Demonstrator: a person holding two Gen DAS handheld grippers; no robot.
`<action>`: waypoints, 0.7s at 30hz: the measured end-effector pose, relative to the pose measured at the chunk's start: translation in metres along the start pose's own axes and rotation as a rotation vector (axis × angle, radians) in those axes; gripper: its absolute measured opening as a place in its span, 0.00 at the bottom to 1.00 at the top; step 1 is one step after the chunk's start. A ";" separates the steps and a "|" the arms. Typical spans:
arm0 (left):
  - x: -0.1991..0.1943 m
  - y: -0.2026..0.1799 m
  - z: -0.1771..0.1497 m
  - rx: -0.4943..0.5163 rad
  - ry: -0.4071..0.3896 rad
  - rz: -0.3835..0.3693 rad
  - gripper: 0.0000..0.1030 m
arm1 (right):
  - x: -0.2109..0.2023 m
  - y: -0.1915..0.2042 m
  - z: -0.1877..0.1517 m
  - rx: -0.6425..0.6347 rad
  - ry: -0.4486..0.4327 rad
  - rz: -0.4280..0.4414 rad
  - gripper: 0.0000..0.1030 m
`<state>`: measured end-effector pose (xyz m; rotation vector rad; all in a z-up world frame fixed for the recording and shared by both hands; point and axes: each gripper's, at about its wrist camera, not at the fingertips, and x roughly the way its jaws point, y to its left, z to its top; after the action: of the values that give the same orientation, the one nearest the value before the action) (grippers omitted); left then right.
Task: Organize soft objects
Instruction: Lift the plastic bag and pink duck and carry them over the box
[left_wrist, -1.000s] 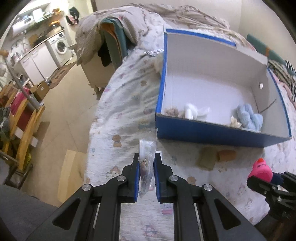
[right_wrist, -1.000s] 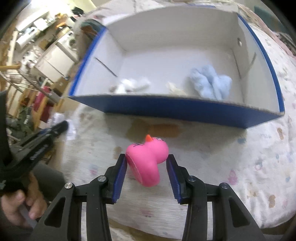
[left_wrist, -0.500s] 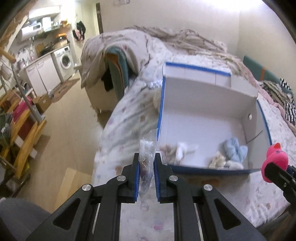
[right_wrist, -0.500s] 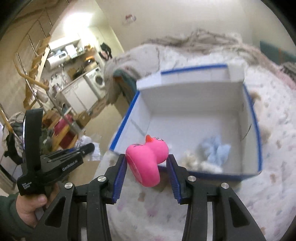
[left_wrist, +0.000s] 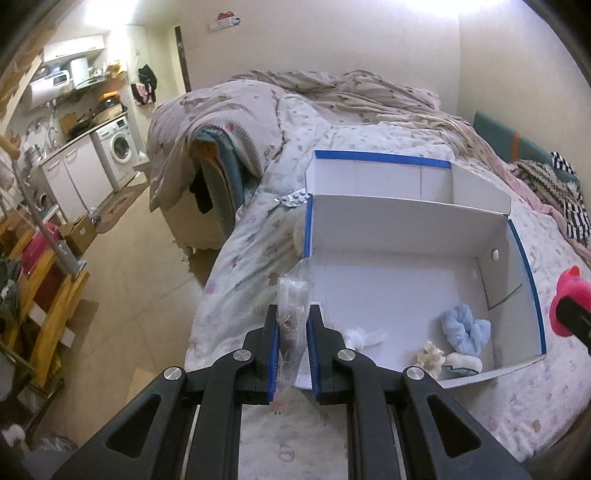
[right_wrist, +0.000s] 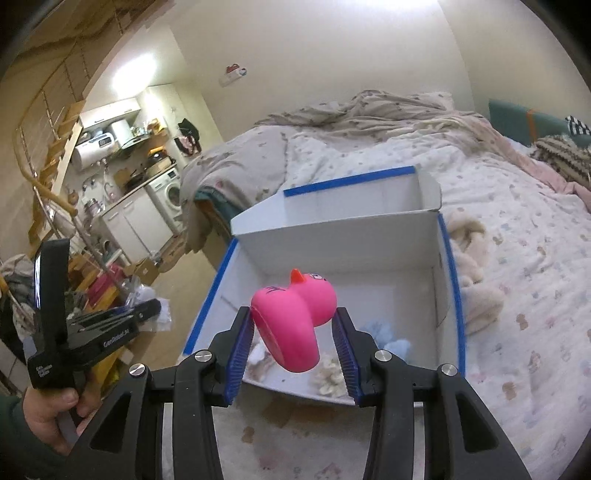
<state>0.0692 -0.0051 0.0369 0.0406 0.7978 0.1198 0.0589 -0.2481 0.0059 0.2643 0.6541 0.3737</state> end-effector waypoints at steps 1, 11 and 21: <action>0.002 -0.002 0.002 0.006 -0.001 -0.001 0.12 | 0.002 -0.002 0.003 0.002 0.002 -0.004 0.45; 0.031 -0.024 0.023 0.080 -0.002 -0.011 0.12 | 0.029 -0.010 0.025 -0.073 -0.001 -0.057 0.45; 0.072 -0.043 0.023 0.100 0.012 -0.013 0.12 | 0.080 -0.026 0.023 -0.064 0.124 -0.120 0.45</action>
<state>0.1394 -0.0391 -0.0017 0.1287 0.8156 0.0676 0.1388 -0.2412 -0.0294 0.1403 0.7747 0.2967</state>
